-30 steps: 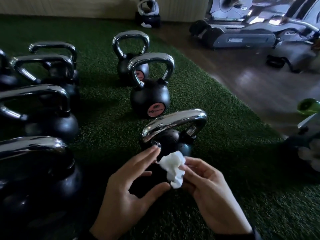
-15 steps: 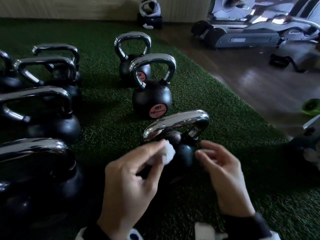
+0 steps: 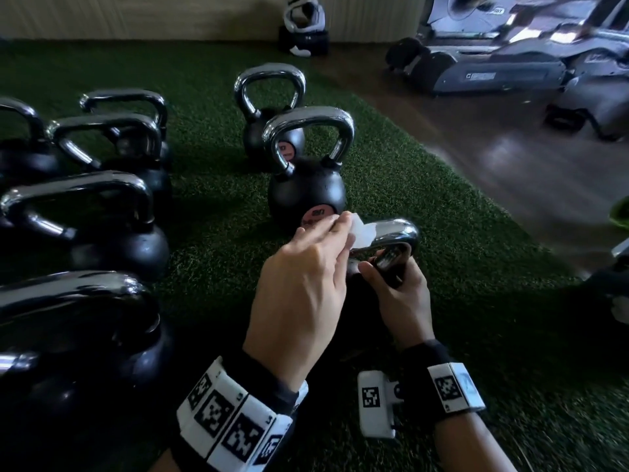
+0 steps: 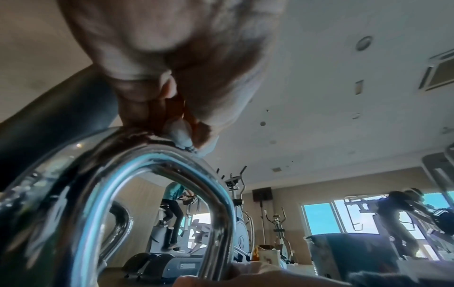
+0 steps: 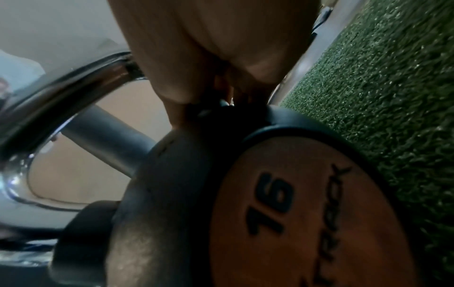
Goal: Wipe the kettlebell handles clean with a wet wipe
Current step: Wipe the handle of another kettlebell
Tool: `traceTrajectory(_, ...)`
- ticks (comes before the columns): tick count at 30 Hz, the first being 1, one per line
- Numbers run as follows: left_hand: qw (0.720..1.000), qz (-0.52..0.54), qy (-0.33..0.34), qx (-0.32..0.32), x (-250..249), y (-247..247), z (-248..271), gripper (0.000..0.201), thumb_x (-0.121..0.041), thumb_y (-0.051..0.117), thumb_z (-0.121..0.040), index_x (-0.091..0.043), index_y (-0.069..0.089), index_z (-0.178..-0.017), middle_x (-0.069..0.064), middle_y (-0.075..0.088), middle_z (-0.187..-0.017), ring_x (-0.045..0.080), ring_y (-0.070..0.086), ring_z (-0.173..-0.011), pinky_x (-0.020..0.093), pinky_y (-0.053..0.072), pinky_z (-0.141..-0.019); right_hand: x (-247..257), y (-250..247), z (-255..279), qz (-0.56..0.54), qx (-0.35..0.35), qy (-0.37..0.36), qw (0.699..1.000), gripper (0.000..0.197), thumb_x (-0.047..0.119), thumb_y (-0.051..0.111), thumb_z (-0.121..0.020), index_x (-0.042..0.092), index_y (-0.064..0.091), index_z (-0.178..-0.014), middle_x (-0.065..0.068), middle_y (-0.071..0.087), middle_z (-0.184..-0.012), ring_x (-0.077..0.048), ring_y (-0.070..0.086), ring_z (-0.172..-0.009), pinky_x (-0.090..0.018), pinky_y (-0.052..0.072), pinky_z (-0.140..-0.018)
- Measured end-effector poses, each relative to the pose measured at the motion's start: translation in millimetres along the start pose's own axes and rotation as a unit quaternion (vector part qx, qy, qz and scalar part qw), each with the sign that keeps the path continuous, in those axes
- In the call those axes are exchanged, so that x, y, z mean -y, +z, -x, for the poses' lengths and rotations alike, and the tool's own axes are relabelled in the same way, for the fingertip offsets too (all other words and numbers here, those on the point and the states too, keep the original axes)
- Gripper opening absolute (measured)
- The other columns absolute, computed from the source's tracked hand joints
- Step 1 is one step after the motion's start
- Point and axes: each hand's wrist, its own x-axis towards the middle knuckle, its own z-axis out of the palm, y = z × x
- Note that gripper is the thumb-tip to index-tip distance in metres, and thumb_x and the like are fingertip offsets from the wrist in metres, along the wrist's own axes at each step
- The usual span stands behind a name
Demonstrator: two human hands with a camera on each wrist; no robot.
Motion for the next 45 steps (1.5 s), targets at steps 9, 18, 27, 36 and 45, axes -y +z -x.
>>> traceTrajectory(9,0.991,0.015,-0.034,-0.125,19,-4,30,0.024,-0.015,0.068,-0.098,-0.005,0.076,-0.118,0.002,0.076,-0.117,0.006,0.071,-0.107,0.015,0.053,-0.095,1,1,2,-0.013,-0.009,0.001,1.0,0.027,0.037,0.086,-0.08,0.02,0.067,-0.092,0.001,0.077,-0.091,-0.016,0.074,-0.089,-0.045,0.06,-0.087)
traceTrajectory(18,0.943,0.226,-0.153,-0.191,48,4,64,0.024,-0.017,0.069,-0.094,-0.013,0.072,-0.117,-0.01,0.076,-0.104,0.005,0.076,-0.091,0.034,0.064,-0.078,0,1,2,-0.028,-0.004,0.001,1.0,0.031,0.038,0.087,-0.079,0.019,0.068,-0.093,0.0,0.077,-0.093,-0.02,0.074,-0.091,-0.049,0.06,-0.087)
traceTrajectory(27,0.935,0.267,-0.186,-0.138,72,25,99,0.037,0.001,0.074,-0.086,-0.013,0.072,-0.12,-0.012,0.077,-0.112,0.004,0.075,-0.094,0.028,0.062,-0.082,-1,-1,0,-0.012,-0.004,0.002,1.0,0.029,0.041,0.087,-0.078,0.024,0.07,-0.094,0.005,0.077,-0.093,-0.014,0.074,-0.092,-0.051,0.06,-0.09)
traceTrajectory(36,0.931,0.207,-0.253,-0.164,47,43,109,0.045,-0.036,0.074,-0.084,-0.017,0.072,-0.124,-0.004,0.079,-0.106,0.003,0.075,-0.094,0.019,0.059,-0.081,7,-1,1,-0.014,-0.003,0.007,1.0,0.025,0.035,0.089,-0.078,0.019,0.072,-0.088,0.001,0.078,-0.089,-0.019,0.075,-0.088,-0.052,0.061,-0.087)
traceTrajectory(45,0.949,0.129,-0.256,-0.129,56,31,81,0.03,-0.037,0.072,-0.087,-0.015,0.081,-0.105,-0.004,0.078,-0.08,-0.012,0.063,-0.074,-0.002,0.04,-0.068,7,-12,27,0.08,-0.052,0.013,0.995,0.029,0.043,0.084,-0.08,0.029,0.071,-0.101,0.012,0.077,-0.093,-0.007,0.072,-0.093,-0.043,0.059,-0.09)
